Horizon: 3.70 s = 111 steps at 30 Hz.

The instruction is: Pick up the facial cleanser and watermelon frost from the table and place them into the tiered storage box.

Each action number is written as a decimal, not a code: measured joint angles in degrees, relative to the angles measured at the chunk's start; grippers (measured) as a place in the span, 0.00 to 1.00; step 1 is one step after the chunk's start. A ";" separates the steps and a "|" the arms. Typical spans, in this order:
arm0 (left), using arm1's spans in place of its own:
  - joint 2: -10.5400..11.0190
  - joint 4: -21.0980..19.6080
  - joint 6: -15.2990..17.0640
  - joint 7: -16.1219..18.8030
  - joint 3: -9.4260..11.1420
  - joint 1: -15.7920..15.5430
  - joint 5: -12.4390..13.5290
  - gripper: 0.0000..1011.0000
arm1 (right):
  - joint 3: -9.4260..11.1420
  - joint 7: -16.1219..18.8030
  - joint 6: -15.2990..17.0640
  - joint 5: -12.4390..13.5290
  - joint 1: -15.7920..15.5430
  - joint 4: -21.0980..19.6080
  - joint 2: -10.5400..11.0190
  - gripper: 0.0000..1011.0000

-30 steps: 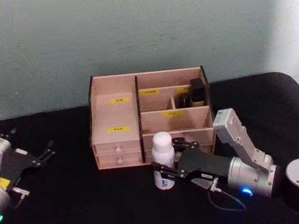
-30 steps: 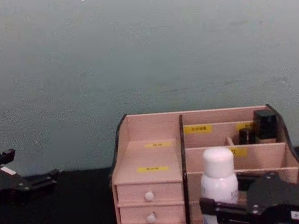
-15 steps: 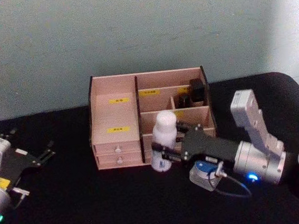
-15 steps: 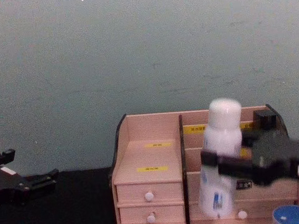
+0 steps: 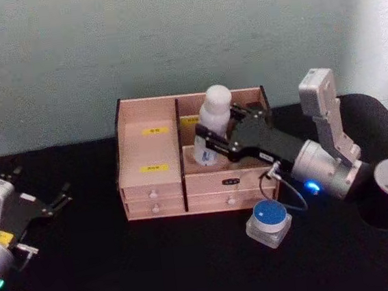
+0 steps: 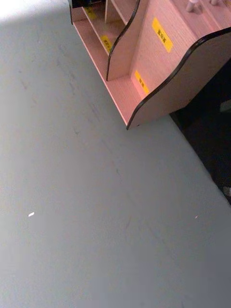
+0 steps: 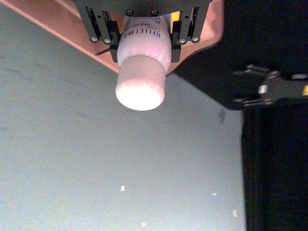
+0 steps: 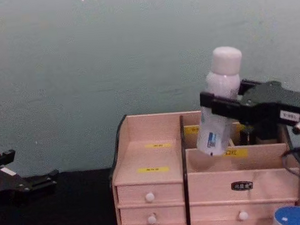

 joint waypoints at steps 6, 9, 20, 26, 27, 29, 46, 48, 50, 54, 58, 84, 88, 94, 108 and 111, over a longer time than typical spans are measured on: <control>0.00 0.00 0.00 0.00 0.00 0.00 0.00 0.99 | 0.45 -2.30 -0.40 -1.96 2.15 3.13 -2.09 0.59; 0.00 0.00 0.00 0.00 0.00 0.00 0.00 0.99 | 0.65 -3.05 -0.85 -3.10 3.48 5.15 -3.24 0.59; 0.00 0.00 0.00 0.00 0.00 0.00 0.00 0.99 | 1.14 -4.44 -2.17 -6.59 7.61 12.12 -6.49 0.59; 0.00 0.00 0.00 0.00 0.00 0.00 0.00 0.99 | 1.67 -4.75 -2.59 -7.59 8.85 14.96 -7.81 0.59; 0.00 0.00 0.00 0.00 0.00 0.00 0.00 0.99 | 1.72 -4.77 -2.61 -7.69 9.01 15.27 -7.97 0.59; 0.00 0.00 0.00 0.00 0.00 0.00 0.01 0.99 | 1.80 -4.78 -2.67 -8.09 9.49 16.32 -8.37 0.59; 0.00 0.00 0.00 0.00 0.00 0.00 0.00 0.99 | 1.30 -3.73 -1.07 -10.53 10.94 21.09 -9.62 0.59; 0.00 0.00 0.00 0.00 0.00 0.00 0.00 0.99 | 1.25 -3.57 -0.90 -10.71 11.04 21.53 -9.71 0.59; 0.00 0.00 0.00 0.00 0.00 0.00 0.00 0.99 | 1.24 -3.50 -0.82 -10.77 11.13 21.85 -9.77 0.59; 0.00 0.00 0.00 0.00 0.00 0.00 0.00 0.99 | 1.35 -3.31 -0.52 -10.84 11.37 22.75 -10.03 0.59; 0.00 0.00 0.00 0.00 0.00 0.00 0.00 0.99 | 1.49 -3.15 -0.32 -10.84 11.53 23.31 -10.17 0.59; 0.00 0.00 0.00 0.00 0.00 0.00 0.00 0.99 | 1.52 -3.02 0.00 -10.75 11.56 23.44 -10.19 0.71; 0.00 0.00 0.00 0.00 0.00 0.00 0.00 0.99 | 1.52 -3.02 -0.02 -10.75 11.54 23.41 -10.18 0.84; 0.00 0.00 0.00 0.00 0.00 0.00 0.00 0.99 | 1.52 -3.04 -0.06 -10.75 11.53 23.38 -10.16 0.97; 0.00 0.00 0.00 0.00 0.00 0.00 0.00 0.99 | 2.15 -2.65 -0.95 -10.34 9.09 17.67 -8.45 0.99; 0.00 0.00 0.00 0.00 0.00 0.00 0.00 0.99 | 2.46 -2.04 -0.84 -9.70 7.81 14.85 -7.41 0.99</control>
